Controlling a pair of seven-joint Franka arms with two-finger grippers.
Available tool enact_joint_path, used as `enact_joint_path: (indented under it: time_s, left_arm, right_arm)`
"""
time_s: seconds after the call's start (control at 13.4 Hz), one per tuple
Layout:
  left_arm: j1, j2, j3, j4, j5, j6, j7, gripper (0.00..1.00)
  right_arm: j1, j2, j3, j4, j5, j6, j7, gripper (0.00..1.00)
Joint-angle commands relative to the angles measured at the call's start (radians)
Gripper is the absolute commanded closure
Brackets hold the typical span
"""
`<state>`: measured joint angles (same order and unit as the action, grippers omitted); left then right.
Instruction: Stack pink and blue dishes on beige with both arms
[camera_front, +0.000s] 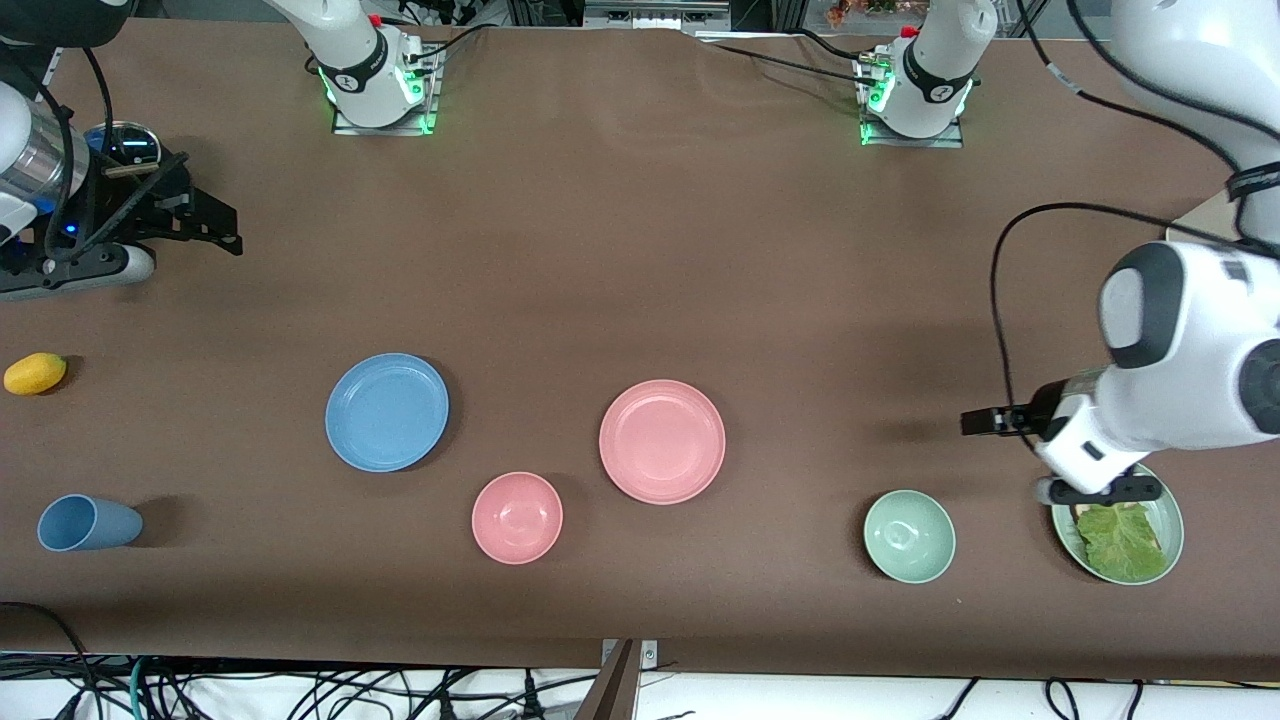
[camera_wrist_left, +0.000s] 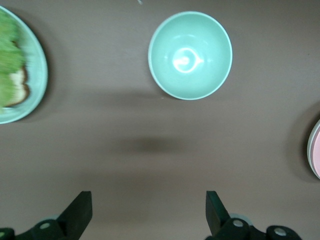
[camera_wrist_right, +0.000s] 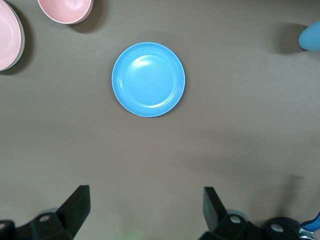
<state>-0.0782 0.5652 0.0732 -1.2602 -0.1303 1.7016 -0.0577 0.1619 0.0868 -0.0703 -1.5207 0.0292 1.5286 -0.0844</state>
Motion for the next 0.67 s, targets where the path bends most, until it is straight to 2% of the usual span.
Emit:
enact_joint_path:
  time_s: [0.0,0.15,0.3,0.6]
  left_arm:
    - [0.017,-0.102,-0.013,-0.012,0.023,-0.075,0.022,0.0]
    - [0.024,-0.184,-0.012,-0.021,0.027,-0.127,0.016,0.0]
    - [0.024,-0.237,-0.019,-0.028,0.081,-0.158,0.015,0.0]
    - [0.049,-0.375,-0.019,-0.074,0.072,-0.235,0.022,0.0]
  right_arm:
    - [-0.004,0.004,0.0,0.016,0.014,-0.004,-0.005,0.0]
    - [-0.005,0.004,0.0,0.016,0.014,-0.004,-0.005,0.0]
    - [-0.004,0.004,0.0,0.016,0.011,-0.005,-0.005,0.0]
    - [-0.007,0.004,-0.014,0.016,0.017,-0.005,-0.005,0.0]
